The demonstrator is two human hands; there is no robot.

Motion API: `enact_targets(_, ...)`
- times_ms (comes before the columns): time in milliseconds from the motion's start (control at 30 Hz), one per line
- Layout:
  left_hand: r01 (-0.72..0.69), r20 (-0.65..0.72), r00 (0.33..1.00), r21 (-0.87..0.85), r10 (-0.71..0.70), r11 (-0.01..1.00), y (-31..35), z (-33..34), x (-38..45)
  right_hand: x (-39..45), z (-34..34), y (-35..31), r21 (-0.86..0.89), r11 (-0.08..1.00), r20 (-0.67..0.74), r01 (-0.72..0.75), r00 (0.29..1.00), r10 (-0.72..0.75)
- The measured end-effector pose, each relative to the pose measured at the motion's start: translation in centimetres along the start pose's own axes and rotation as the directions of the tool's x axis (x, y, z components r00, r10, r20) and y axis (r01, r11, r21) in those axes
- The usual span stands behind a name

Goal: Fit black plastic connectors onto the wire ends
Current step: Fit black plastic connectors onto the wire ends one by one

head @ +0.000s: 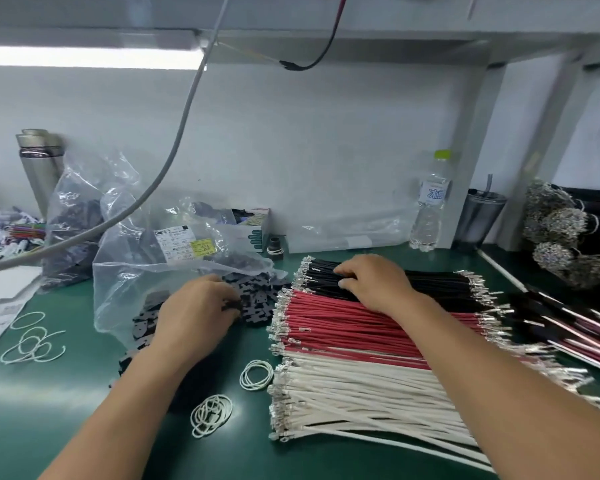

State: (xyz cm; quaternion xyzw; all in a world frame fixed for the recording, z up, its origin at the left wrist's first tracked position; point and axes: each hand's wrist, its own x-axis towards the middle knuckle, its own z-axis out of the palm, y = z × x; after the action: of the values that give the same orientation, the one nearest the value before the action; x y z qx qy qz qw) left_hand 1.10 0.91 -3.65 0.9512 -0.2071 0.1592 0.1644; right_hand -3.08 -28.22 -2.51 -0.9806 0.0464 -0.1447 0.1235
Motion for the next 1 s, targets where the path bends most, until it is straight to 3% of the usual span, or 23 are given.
enact_targets(167,-0.020,-0.143,0.990,-0.182,-0.006,0.983,0.6,-0.2,0.0,0.8,0.4,-0.3,-0.036,0.999,-0.002,-0.005,1.000,0.005)
enact_targets(300,-0.064,-0.127,0.992,-0.385,0.016,0.921,1.4,0.1,-0.5,0.5,0.2,-0.4,-0.042,0.998,0.011,0.036,0.999,-0.036)
enact_targets(500,-0.012,-0.074,0.997,-0.537,-0.033,0.843,2.0,0.3,-0.6,-0.1,-1.3,0.0,-0.078,0.993,-0.117,0.094,0.988,-0.103)
enact_targets(700,0.069,0.014,0.995,-0.827,-0.102,0.557,2.7,-0.4,-1.0,-1.4,-5.9,-1.0,-0.175,0.961,-0.287,0.212,0.923,-0.256)
enact_targets(833,0.114,0.079,0.991,-0.917,-0.106,0.382,3.2,-1.1,-1.3,-5.8,-5.8,-2.0,-0.084,0.953,-0.450,0.292,0.842,-0.298)
enact_targets(1000,0.107,0.107,0.994,-0.927,-0.021,0.360,4.0,-1.2,-1.7,-9.6,-3.7,-2.6,-0.072,0.942,-0.541,0.328,0.780,-0.313)
